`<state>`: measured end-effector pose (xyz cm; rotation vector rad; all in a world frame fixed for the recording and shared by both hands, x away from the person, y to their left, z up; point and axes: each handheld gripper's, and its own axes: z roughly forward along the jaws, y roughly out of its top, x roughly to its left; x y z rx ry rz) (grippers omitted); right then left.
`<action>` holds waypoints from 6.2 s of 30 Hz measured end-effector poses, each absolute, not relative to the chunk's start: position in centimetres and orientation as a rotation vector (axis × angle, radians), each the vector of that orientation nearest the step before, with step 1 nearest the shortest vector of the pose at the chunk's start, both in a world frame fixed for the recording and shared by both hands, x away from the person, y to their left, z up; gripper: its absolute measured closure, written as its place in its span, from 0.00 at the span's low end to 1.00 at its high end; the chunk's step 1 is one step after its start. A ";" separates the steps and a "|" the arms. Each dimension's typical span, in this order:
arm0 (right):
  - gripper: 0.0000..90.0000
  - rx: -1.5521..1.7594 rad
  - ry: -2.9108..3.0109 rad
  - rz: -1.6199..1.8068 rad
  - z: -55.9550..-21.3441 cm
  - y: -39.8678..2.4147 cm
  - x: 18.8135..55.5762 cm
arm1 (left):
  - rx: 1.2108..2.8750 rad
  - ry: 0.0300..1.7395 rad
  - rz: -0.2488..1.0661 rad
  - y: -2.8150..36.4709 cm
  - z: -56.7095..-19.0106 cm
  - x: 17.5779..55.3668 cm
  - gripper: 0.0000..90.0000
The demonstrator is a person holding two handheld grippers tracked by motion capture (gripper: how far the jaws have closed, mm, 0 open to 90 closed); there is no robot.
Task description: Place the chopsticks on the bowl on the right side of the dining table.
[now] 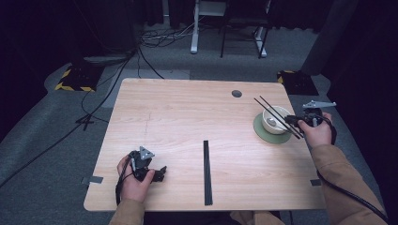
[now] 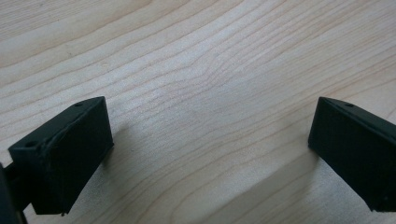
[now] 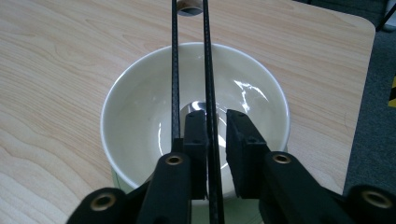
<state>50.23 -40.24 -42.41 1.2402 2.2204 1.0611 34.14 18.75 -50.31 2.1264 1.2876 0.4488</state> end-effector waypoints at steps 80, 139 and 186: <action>0.49 1.194 2.109 1.186 -37.7 -40.1 44.1 | 2.115 1.295 0.442 18.6 -50.4 34.2 0.00; 0.49 1.425 1.937 0.902 -45.0 -46.8 47.8 | 2.114 1.303 0.442 18.6 -50.4 34.3 0.00; 0.46 1.446 1.789 0.843 -44.8 -48.4 51.8 | 2.114 1.304 0.443 18.6 -50.4 34.3 0.00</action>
